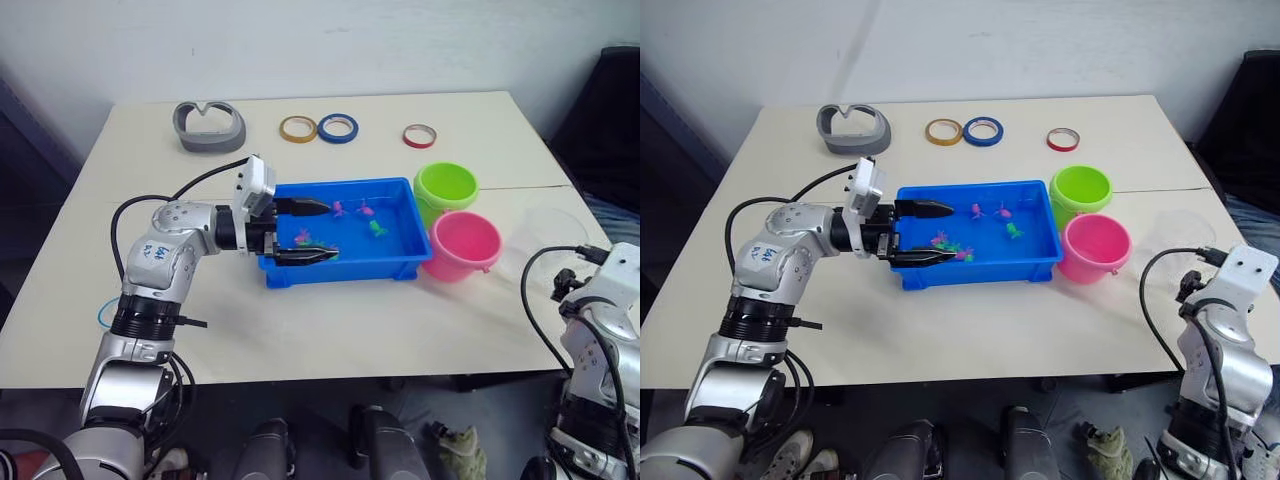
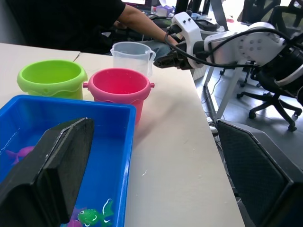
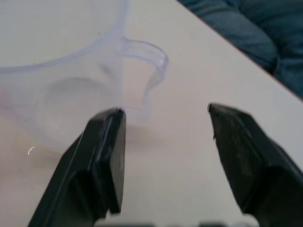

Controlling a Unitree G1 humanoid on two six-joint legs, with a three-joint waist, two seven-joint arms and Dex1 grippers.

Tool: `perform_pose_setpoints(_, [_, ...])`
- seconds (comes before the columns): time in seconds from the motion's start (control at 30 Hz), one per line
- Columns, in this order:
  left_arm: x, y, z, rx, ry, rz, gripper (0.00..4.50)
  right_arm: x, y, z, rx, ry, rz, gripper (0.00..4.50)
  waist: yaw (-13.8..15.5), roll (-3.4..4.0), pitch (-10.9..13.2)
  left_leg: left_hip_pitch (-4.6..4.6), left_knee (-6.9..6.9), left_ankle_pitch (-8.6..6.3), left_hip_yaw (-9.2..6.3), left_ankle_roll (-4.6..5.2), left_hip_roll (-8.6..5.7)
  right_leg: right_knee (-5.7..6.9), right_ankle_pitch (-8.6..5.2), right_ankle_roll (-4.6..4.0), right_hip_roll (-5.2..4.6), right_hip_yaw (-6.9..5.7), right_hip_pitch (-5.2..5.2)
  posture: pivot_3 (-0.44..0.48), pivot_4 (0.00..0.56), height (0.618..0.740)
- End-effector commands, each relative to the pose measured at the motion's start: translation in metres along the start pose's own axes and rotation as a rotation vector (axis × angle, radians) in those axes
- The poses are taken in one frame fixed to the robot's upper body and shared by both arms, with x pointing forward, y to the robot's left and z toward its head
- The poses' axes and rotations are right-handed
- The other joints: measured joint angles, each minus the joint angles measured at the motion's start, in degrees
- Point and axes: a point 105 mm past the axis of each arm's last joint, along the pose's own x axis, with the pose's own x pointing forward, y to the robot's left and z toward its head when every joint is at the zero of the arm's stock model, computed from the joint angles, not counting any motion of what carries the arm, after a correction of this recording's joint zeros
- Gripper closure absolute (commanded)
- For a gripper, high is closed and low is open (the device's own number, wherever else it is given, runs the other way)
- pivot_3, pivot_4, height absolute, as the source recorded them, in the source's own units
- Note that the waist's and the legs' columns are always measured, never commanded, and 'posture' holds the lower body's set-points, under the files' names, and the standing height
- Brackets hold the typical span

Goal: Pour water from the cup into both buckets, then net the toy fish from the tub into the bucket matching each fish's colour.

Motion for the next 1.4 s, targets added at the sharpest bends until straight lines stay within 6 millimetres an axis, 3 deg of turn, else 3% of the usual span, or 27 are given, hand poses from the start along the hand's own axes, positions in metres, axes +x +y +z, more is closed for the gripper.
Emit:
perform_pose_setpoints(0.03, [-0.006,0.002,0.003,0.019,-0.014,0.023,0.00,-0.022,0.011,0.015,-0.111,-0.027,0.142,1.56,0.04,0.00,0.00,0.00,0.00,-0.02,0.01,0.03,-0.01,-0.01,0.00,0.00,-0.01,0.00,0.01,0.000,0.150,0.713])
perform_pose_setpoints(0.17, [-0.015,0.006,0.000,-0.003,-0.006,0.082,0.00,-0.054,0.034,0.015,-0.263,0.001,0.457,1.56,0.08,0.00,0.00,-0.01,0.00,-0.12,-0.03,0.24,-0.04,-0.09,0.00,0.01,0.00,-0.03,0.04,0.000,0.150,0.713])
perform_pose_setpoints(0.33, [-0.032,0.011,0.000,-0.023,0.007,0.169,0.00,-0.095,0.065,0.031,-0.416,-0.052,0.875,0.05,-0.01,-0.04,0.01,0.03,0.00,-0.14,-0.04,0.28,-0.01,-0.17,0.05,0.07,0.02,-0.04,0.09,0.000,0.150,0.713])
perform_pose_setpoints(0.53, [-0.066,0.029,-0.002,-0.027,0.060,0.389,0.00,-0.132,0.101,0.042,-0.508,-0.143,1.281,0.05,0.02,-0.17,0.05,0.03,0.00,-0.14,-0.10,0.28,-0.02,-0.26,0.06,0.10,0.02,-0.08,0.14,0.000,0.150,0.713])
perform_pose_setpoints(0.67, [-0.105,0.042,-0.005,-0.041,0.118,0.567,0.00,-0.153,0.126,0.038,-0.551,-0.186,1.492,0.05,0.03,-0.35,0.12,0.02,0.00,-0.13,-0.14,0.25,-0.01,-0.29,0.08,0.09,-0.04,-0.14,0.14,0.000,0.150,0.713])
perform_pose_setpoints(0.83, [-0.154,0.042,-0.016,-0.087,0.191,0.737,0.00,-0.171,0.151,0.037,-0.539,-0.319,1.626,0.05,0.05,-0.41,0.13,0.01,-0.01,-0.12,-0.12,0.18,0.02,-0.35,0.09,0.07,-0.06,-0.17,0.14,0.000,0.150,0.713])
perform_pose_setpoints(0.93, [-0.186,0.033,-0.037,-0.143,0.266,0.849,0.00,-0.181,0.162,0.028,-0.539,-0.364,1.699,0.05,0.10,-0.46,0.10,0.00,-0.01,-0.01,-0.11,-0.03,0.01,-0.39,0.09,0.07,-0.12,-0.20,0.14,0.000,0.150,0.713])
perform_pose_setpoints(1.07, [-0.215,0.023,-0.068,-0.218,0.323,0.966,0.00,-0.190,0.173,0.023,-0.542,-0.432,1.754,0.05,0.18,-0.52,0.07,-0.01,-0.01,-0.05,-0.10,-0.02,0.01,-0.45,0.09,0.07,-0.17,-0.20,0.14,0.000,0.150,0.713])
perform_pose_setpoints(1.23, [-0.235,0.020,-0.100,-0.261,0.374,1.036,0.00,-0.198,0.179,0.022,-0.532,-0.495,1.797,0.05,0.38,-0.59,0.03,-0.02,-0.01,-0.23,-0.16,0.18,0.01,-0.46,0.13,0.02,-0.25,-0.29,0.14,0.000,0.150,0.713])
perform_pose_setpoints(1.4, [-0.248,0.025,-0.113,-0.275,0.387,1.077,0.00,-0.198,0.183,0.022,-0.531,-0.508,1.801,0.05,0.23,-0.66,-0.01,-0.03,-0.01,-0.27,-0.15,0.12,0.03,-0.46,0.14,0.00,-0.26,-0.37,0.14,0.000,0.150,0.713])
